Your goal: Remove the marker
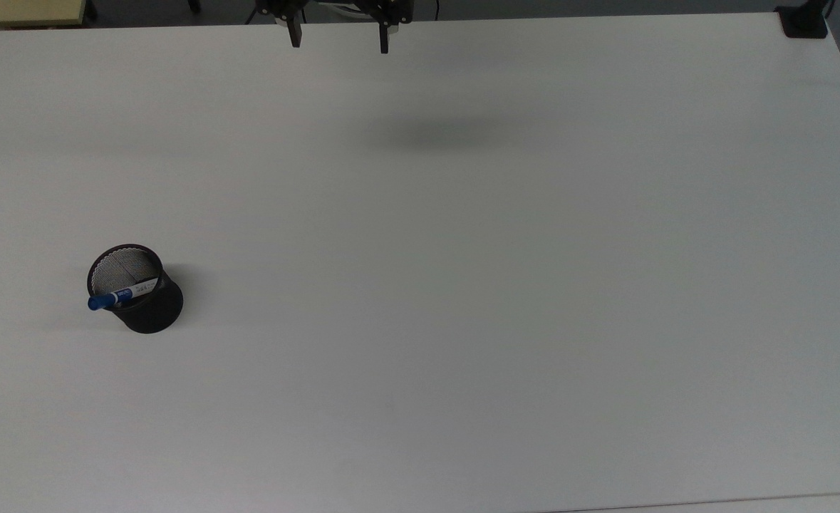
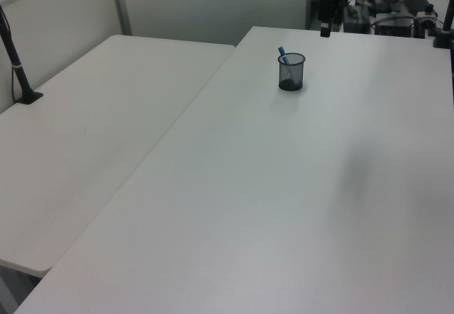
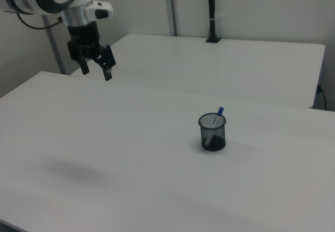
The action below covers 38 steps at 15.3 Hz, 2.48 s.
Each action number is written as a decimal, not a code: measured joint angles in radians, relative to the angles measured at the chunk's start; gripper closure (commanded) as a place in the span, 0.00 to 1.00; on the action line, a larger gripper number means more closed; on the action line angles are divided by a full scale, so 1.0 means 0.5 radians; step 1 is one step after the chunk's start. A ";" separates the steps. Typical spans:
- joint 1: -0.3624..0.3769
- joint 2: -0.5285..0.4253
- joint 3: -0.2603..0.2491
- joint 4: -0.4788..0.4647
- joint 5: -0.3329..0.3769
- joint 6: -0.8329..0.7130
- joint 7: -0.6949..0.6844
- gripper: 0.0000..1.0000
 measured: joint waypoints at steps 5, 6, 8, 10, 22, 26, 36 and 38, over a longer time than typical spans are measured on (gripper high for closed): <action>0.000 0.000 -0.005 0.000 0.000 0.000 0.000 0.00; 0.000 0.000 -0.006 0.000 0.000 0.000 0.000 0.00; 0.000 0.000 -0.007 0.000 0.000 0.000 0.000 0.00; 0.000 0.000 -0.007 0.000 0.000 0.000 0.000 0.00; 0.000 0.000 -0.023 0.000 0.000 0.000 0.000 0.00; -0.001 0.000 -0.024 0.000 0.000 0.002 0.000 0.00; -0.146 0.042 -0.039 0.003 0.000 0.169 0.000 0.00; -0.219 0.103 -0.042 0.003 0.000 0.347 0.000 0.00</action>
